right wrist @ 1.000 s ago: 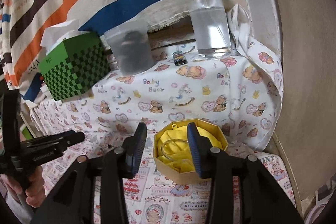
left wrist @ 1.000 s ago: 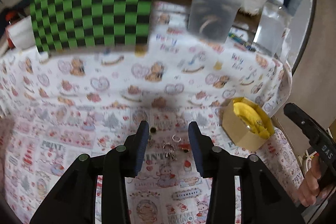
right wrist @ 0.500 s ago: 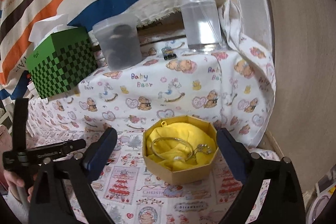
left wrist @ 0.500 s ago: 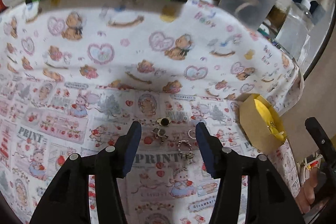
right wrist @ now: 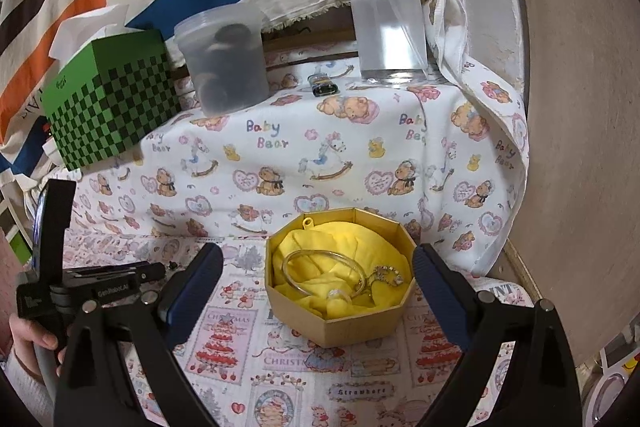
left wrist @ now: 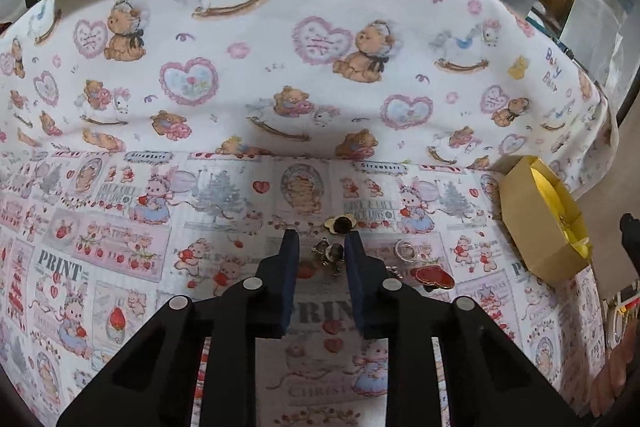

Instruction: Organize jewelry

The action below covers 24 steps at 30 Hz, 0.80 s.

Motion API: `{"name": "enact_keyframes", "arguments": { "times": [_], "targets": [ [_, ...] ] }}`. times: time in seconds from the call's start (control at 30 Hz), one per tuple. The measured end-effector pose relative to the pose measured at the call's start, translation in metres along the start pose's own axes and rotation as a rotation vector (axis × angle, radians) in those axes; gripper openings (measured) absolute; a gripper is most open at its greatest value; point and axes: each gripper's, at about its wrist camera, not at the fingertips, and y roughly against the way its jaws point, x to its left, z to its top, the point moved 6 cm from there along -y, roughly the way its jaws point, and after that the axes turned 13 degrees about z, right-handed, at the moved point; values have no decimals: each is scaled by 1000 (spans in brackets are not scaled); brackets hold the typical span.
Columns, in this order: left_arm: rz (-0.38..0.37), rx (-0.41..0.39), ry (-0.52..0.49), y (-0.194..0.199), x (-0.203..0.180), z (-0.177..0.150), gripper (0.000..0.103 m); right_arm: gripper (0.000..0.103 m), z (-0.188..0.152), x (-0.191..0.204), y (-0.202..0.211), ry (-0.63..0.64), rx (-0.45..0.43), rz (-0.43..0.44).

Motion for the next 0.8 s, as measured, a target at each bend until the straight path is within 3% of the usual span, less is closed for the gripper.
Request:
{"name": "enact_keyframes", "arguments": {
  "times": [0.2, 0.4, 0.47, 0.5, 0.8],
  "targets": [
    [-47, -30, 19, 7, 8, 5, 21, 95, -1, -1, -3, 0, 9, -1],
    [-40, 8, 5, -5, 2, 0, 16, 95, -3, -1, -5, -1, 19, -4],
    [-59, 18, 20, -6, 4, 1, 15, 95, -3, -1, -5, 1, 19, -8],
    [-66, 20, 26, -6, 5, 1, 8, 95, -3, -1, -5, 2, 20, -8],
    [-77, 23, 121, 15, 32, 5, 8, 95, -4, 0, -5, 4, 20, -5]
  ]
}}
